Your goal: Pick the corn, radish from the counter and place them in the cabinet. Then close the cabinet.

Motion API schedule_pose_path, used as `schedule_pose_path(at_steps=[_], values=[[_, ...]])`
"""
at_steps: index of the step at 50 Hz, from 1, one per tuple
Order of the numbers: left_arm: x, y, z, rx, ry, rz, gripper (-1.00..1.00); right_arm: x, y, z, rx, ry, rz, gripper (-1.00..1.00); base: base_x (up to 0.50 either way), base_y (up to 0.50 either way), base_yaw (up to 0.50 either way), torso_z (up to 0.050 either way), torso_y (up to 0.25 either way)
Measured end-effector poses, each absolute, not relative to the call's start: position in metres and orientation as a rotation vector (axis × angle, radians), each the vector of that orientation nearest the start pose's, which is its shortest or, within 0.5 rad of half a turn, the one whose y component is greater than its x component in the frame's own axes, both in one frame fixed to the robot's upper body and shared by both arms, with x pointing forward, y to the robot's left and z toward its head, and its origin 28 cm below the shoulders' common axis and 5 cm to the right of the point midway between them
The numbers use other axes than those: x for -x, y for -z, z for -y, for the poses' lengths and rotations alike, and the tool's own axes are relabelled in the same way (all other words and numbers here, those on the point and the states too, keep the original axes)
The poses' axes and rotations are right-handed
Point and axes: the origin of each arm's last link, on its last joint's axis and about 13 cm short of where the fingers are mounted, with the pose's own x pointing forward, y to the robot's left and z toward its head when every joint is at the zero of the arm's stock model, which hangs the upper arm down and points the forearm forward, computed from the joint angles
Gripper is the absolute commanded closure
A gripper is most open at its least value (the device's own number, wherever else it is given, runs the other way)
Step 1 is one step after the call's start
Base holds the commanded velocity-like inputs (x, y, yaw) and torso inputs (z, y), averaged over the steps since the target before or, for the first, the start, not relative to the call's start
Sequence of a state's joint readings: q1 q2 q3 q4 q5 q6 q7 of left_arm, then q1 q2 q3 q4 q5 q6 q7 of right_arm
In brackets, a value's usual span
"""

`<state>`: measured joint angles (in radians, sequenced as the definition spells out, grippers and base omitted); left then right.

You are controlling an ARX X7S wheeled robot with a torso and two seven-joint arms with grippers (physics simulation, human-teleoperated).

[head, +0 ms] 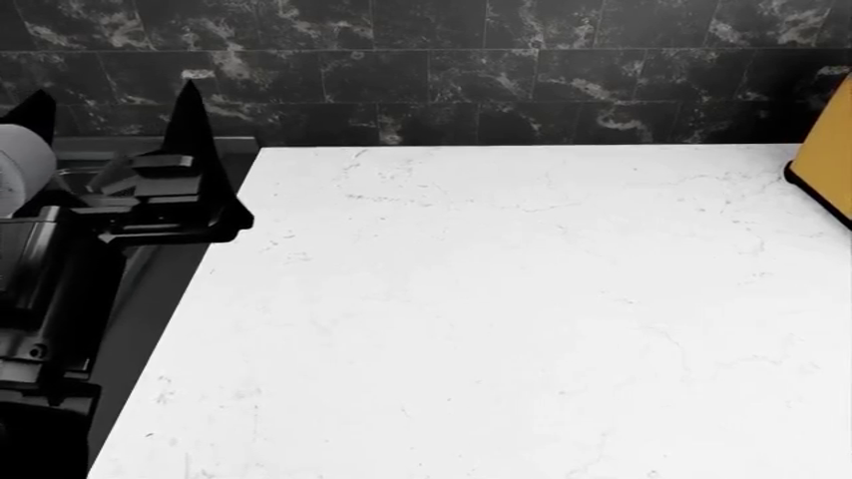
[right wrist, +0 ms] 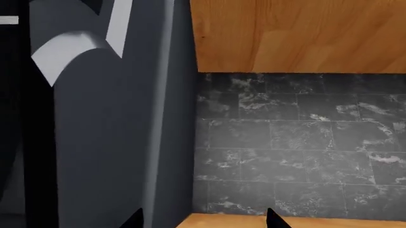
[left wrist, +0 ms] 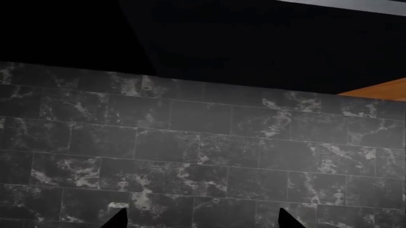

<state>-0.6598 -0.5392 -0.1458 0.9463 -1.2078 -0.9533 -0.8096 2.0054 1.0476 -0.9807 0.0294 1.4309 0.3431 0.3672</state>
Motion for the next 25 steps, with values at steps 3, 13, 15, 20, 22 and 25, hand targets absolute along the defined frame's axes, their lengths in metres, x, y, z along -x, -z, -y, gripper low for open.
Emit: schedule_pose_path(at_steps=[3, 13, 15, 20, 22, 25], values=[[-0.1831, -0.2651, -0.2291, 0.092, 0.036, 0.428, -1.00, -0.2325, -0.4709, 0.2243, 0.019, -0.057, 0.707, -1.00, 0.00, 0.00, 0.00, 0.003, 0.003], [-0.1831, -0.2660, -0.2285, 0.092, 0.039, 0.429, -1.00, -0.2349, -0.4708, 0.2250, 0.030, -0.065, 0.727, -1.00, 0.00, 0.00, 0.00, 0.001, 0.002], [-0.1830, -0.2660, -0.2284, 0.092, 0.039, 0.429, -1.00, -0.2359, -0.4706, 0.2255, 0.029, -0.074, 0.729, -1.00, 0.00, 0.00, 0.00, 0.005, 0.005], [-0.1829, -0.2660, -0.2284, 0.091, 0.039, 0.429, -1.00, -0.2387, -0.4710, 0.2276, 0.022, -0.106, 0.732, -1.00, 0.00, 0.00, 0.00, 0.000, 0.002], [-0.1828, -0.2659, -0.2286, 0.091, 0.038, 0.428, -1.00, -0.2398, -0.4712, 0.2285, 0.017, -0.121, 0.731, -1.00, 0.00, 0.00, 0.00, 0.005, 0.005], [-0.1829, -0.2657, -0.2290, 0.091, 0.037, 0.428, -1.00, -0.2414, -0.4713, 0.2298, 0.010, -0.143, 0.728, -1.00, 0.00, 0.00, 0.00, 0.000, 0.004]])
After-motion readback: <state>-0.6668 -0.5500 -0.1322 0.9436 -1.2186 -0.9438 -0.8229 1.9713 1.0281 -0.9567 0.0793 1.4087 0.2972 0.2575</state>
